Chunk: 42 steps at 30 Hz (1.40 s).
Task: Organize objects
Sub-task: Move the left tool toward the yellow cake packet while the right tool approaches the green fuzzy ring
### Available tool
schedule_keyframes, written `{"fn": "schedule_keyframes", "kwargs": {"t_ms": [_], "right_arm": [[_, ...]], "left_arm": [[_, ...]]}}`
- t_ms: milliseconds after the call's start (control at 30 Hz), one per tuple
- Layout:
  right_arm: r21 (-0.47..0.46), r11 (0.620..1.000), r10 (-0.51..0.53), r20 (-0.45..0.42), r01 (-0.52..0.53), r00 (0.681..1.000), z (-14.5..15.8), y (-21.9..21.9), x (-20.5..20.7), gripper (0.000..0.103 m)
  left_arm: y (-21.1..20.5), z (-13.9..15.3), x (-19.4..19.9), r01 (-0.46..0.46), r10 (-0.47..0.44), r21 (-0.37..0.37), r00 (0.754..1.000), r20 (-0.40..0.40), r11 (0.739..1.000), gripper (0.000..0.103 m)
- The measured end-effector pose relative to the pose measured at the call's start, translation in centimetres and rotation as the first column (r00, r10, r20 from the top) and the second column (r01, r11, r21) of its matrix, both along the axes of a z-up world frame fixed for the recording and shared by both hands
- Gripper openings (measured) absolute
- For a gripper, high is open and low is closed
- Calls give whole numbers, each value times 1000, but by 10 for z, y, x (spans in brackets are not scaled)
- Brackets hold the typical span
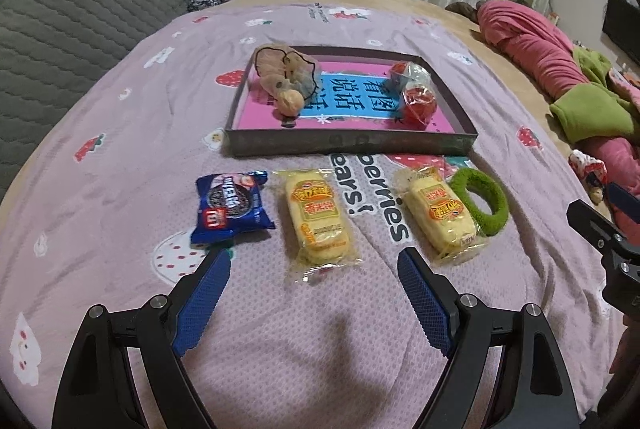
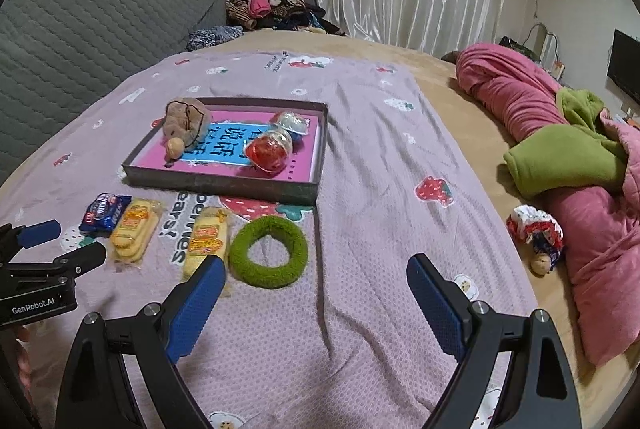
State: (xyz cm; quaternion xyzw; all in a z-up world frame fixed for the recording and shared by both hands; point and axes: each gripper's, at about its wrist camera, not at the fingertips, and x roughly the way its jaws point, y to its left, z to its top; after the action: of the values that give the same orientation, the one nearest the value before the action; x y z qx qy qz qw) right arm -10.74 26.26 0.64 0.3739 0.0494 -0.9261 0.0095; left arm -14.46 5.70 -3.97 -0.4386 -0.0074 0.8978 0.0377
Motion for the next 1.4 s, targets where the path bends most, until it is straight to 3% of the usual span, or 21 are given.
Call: {"fn": "schedule_keyframes", "kwargs": {"t_ms": [867, 1067, 1133, 1400], "right_arm": [[-6, 999, -32, 139, 34, 990, -61, 11, -67, 92], [31, 999, -14, 165, 9, 986, -69, 2, -85, 92], [51, 999, -9, 166, 0, 986, -73, -2, -88, 92], [71, 997, 23, 163, -35, 986, -81, -8, -97, 84]], "left_arm": [[14, -37, -56, 0, -1, 9, 998, 65, 1000, 86], [13, -43, -63, -8, 6, 19, 997, 79, 1000, 85], [14, -44, -65, -4, 3, 15, 997, 83, 1000, 80], [18, -50, -73, -4, 4, 2, 996, 92, 1000, 79]]}}
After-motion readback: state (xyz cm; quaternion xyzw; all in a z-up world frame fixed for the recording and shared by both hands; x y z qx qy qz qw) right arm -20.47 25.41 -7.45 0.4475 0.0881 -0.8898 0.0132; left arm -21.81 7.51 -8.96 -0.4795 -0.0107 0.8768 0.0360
